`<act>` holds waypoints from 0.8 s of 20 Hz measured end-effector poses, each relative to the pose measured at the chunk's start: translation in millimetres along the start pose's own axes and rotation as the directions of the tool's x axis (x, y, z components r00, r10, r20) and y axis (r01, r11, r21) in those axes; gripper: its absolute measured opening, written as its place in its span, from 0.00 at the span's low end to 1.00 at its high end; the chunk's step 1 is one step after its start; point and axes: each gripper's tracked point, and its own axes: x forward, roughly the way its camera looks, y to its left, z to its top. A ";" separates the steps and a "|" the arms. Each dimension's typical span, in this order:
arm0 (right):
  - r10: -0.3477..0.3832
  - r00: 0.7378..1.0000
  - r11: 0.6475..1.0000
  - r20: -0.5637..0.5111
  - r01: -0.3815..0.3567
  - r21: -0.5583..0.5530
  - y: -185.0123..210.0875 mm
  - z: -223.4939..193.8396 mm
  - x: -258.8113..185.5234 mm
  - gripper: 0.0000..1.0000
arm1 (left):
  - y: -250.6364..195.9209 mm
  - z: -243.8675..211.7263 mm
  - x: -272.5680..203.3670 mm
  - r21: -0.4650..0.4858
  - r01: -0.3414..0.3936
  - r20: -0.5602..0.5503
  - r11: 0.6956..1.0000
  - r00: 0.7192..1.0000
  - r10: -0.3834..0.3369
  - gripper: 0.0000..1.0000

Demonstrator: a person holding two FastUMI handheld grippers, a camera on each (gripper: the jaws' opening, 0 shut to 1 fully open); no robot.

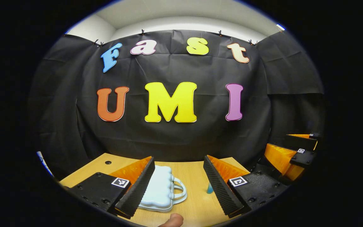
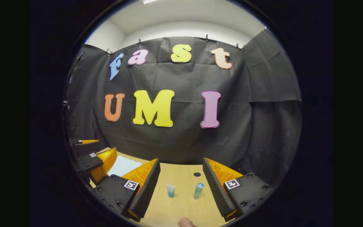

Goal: First open the suitcase, pack the skin care products into it, and then close the suitcase.

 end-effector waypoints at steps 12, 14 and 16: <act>-0.119 0.991 0.992 0.057 0.122 -0.044 -63.7 -0.6 6.7 0.80 | 17.5 -57.1 32.2 0.252 -0.088 0.023 0.964 0.996 0.085 0.99; -0.137 0.990 0.989 0.033 0.138 -0.047 -80.2 -11.9 8.1 0.80 | 12.6 -78.2 42.2 0.397 -0.098 0.026 0.913 0.995 0.096 0.99; -0.151 0.989 0.988 0.003 0.151 -0.042 -96.2 -25.2 10.5 0.80 | 5.9 -108.8 55.2 0.550 -0.093 0.016 0.830 0.995 0.101 0.99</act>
